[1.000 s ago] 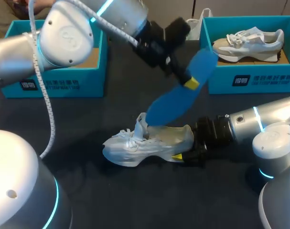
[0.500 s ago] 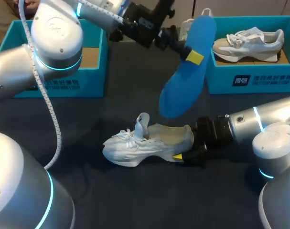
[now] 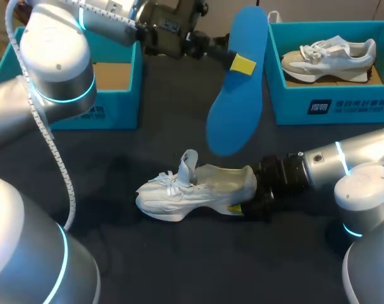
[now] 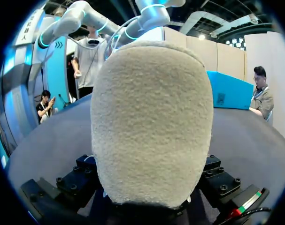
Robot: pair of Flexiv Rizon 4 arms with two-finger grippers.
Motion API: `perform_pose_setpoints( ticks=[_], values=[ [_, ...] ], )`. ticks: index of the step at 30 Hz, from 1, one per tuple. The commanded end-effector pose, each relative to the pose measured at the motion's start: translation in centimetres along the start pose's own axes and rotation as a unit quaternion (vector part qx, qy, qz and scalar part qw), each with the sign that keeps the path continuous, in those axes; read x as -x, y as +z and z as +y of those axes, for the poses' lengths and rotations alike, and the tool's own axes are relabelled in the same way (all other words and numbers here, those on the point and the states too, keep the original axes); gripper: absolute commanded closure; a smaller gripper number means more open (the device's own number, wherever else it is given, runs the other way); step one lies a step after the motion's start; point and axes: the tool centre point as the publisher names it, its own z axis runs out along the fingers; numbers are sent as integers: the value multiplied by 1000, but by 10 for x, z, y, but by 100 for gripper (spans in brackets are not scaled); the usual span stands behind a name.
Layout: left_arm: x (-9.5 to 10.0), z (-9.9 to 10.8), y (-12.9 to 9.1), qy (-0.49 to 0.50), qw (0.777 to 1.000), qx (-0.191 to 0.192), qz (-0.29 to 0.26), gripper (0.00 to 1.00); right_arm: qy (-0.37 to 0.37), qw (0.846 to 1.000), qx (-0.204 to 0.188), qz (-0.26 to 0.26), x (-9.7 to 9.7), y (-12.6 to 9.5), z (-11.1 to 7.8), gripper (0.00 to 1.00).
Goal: Take the shoe out of the shoebox, open the shoe tongue, remove and reinsert the insole, then place the shoe into the shoebox
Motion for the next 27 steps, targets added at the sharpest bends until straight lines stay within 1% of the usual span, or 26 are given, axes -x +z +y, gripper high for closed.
perform_pose_setpoints(
  ticks=[1, 7, 8, 9, 12, 14, 16, 18, 19, 20, 22, 24, 27],
  values=[
    [0, 0, 1, 0, 1000, -1, 0, 100, 1, 1000, -4, 0, 2, 6, -4, 100],
    [0, 0, 1, 0, 1000, -1, 0, 100, 1, 1000, -4, 0, 2, 6, -4, 100],
    [-3, -2, -1, -13, 1000, -7, 3, 100, 1, 1000, -4, 0, 2, 6, -4, 100],
    [-9, -6, -3, -25, 1000, -10, 12, 100, 1, 1000, -4, 0, 2, 6, -4, 100],
    [-25, -16, -5, -44, 999, -22, 19, 100, 1, 1000, -4, 0, 2, 6, -4, 100],
    [-33, -21, -5, -51, 998, -25, 25, 100, 1, 1000, -4, 0, 2, 6, -4, 100],
    [-43, -25, -4, -70, 997, -19, 34, 100, 1, 1000, -4, 0, 2, 6, -4, 100],
    [-44, -25, -4, -71, 997, -18, 33, 100, 1, 1000, -4, 0, 2, 6, -4, 100],
    [-50, -28, -5, -88, 996, -2, 33, 100, 1, 1000, -4, 0, 2, 6, -4, 100],
    [-54, -29, -5, -98, 994, 0, 36, 100, 1, 1000, -4, 0, 2, 6, -4, 100],
    [-61, -28, -7, -124, 991, 21, 39, 100, 1, 1000, -4, 0, 2, 6, -4, 100],
    [-66, -27, -8, -139, 989, 32, 31, 100, 1, 1000, -4, 0, 2, 6, -4, 100],
    [-73, -24, -11, -165, 985, 37, 18, 100, 1, 1000, -4, 0, 2, 6, -4, 100]
  ],
)
